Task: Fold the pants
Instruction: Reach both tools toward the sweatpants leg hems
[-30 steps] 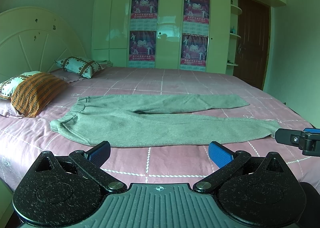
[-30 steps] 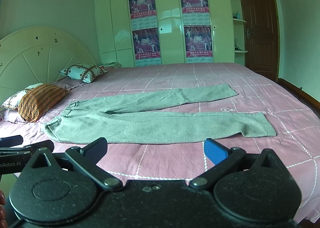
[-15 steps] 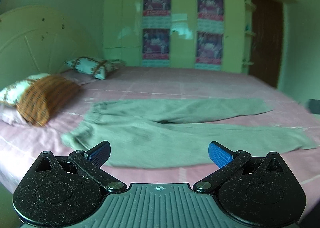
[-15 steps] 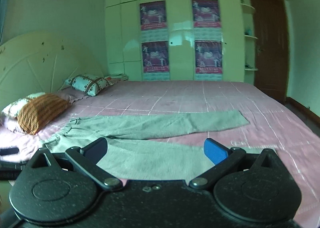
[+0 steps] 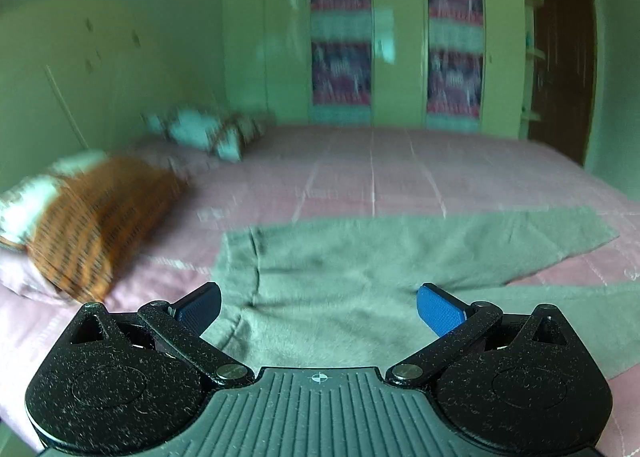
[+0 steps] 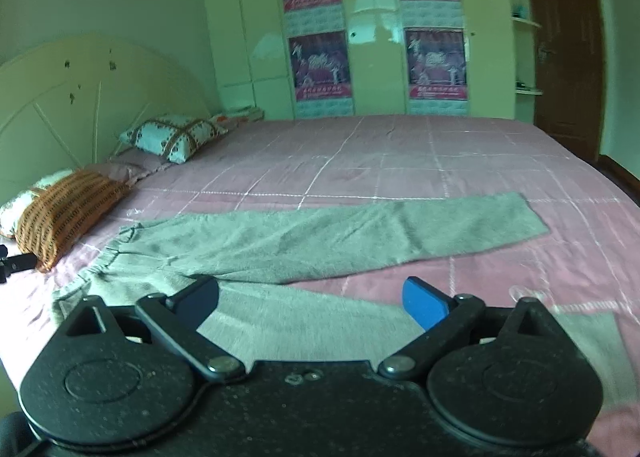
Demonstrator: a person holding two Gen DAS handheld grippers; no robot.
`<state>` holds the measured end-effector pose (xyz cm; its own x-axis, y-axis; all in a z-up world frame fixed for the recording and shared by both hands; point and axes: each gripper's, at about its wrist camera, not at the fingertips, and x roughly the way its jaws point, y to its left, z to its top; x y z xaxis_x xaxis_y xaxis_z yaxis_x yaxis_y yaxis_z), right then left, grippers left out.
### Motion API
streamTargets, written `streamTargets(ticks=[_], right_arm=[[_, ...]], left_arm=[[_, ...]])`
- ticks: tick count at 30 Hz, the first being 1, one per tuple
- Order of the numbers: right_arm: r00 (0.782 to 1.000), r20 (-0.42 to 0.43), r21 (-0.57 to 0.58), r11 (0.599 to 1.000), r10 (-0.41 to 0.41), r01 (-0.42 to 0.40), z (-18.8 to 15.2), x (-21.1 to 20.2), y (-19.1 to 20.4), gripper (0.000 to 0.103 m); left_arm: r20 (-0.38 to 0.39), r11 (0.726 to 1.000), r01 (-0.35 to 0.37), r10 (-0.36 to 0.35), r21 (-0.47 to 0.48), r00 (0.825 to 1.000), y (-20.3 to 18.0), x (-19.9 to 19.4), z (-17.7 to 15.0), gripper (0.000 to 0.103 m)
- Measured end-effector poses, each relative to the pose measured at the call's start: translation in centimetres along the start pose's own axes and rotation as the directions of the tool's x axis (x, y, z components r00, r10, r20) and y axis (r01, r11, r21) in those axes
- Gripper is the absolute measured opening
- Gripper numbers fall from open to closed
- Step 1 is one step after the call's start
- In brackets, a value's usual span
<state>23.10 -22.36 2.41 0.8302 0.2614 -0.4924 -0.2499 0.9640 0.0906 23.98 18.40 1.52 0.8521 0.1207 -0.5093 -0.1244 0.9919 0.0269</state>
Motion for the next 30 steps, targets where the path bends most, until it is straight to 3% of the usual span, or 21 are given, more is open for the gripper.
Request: streamTargets(ticks=[5,7,9,11,15,20,25,30], right_arm=[[0.999,-0.046,-0.114,0.993,0.025,-0.03,3.2,7.8,0.8,0.07],[0.997,-0.066,-0.156,0.987,0.034,-0.044,4.2,11.3,1.6,0.065],[0.995,-0.087,-0.201,0.977,0.047,-0.064,5.1,14.9,2.1,0.062],[0.992,-0.113,-0.252,0.964,0.059,-0.086,6.0,19.1,2.7,0.061],[0.982,-0.175,-0.294,0.948,0.072,-0.122,7.3,26.6,3.3,0.049],[0.967,-0.235,-0.348,0.921,0.096,-0.176,7.9,34.5,4.1,0.039],[0.945,-0.284,-0.408,0.871,0.165,-0.274,7.7,39.1,5.6,0.038],[0.92,-0.359,-0.454,0.833,0.155,-0.317,7.4,42.5,6.8,0.037]], left_arm=[[-0.091,0.994,-0.103,0.107,0.047,0.99,4.0,9.5,1.8,0.103],[-0.097,0.992,-0.103,0.11,0.07,0.989,5.6,13.4,2.5,0.103],[-0.118,0.994,-0.101,0.106,0.052,0.987,7.6,17.2,3.3,0.09],[-0.162,0.995,-0.088,0.094,0.042,0.982,9.2,21.0,4.0,0.068],[-0.233,0.999,-0.031,0.035,0.019,0.972,11.2,27.5,4.5,0.068],[-0.264,0.999,0.03,-0.018,0.041,0.964,11.4,32.9,4.6,0.068],[-0.277,0.998,0.067,-0.063,0.005,0.959,11.1,36.3,4.4,0.071],[-0.277,0.993,0.11,-0.118,-0.041,0.954,12.3,37.6,4.2,0.079]])
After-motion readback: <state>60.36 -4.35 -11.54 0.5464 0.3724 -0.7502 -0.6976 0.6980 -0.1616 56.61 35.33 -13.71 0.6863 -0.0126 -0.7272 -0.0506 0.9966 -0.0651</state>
